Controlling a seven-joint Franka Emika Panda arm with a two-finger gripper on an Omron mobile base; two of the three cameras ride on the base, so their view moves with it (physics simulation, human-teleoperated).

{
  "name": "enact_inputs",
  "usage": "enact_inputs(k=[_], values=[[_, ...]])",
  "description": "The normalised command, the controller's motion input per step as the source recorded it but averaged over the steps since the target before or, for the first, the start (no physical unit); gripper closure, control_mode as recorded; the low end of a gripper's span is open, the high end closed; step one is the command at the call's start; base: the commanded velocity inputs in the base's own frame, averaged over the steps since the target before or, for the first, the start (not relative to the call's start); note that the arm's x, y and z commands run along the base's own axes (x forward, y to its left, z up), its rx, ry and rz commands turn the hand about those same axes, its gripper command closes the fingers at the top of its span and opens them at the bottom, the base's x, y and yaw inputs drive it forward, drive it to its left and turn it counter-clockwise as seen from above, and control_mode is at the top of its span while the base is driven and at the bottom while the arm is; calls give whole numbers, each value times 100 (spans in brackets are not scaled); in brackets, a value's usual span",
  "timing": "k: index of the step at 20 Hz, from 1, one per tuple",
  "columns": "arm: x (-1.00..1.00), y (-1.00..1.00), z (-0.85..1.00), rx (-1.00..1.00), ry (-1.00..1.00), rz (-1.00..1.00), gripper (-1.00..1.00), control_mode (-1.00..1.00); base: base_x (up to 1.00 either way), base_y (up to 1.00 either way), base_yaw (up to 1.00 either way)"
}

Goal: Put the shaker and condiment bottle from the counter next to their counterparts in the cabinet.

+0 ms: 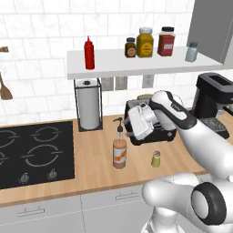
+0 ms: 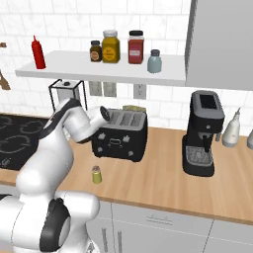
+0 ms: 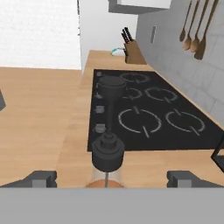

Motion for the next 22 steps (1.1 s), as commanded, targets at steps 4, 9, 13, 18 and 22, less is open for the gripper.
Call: enact_inputs(k=[4, 9, 13, 18, 22], values=[[8, 17, 0, 0, 1, -1, -100, -100, 0, 0, 0], [15, 6, 0, 0, 2, -1, -100, -100, 0, 0, 0], [12, 0, 0, 0, 3, 0, -100, -100, 0, 0, 0], [-2, 1, 0, 0, 1, -2, -100, -100, 0, 0, 0], [-25, 13, 0, 0, 0, -5, -100, -100, 0, 0, 0]])
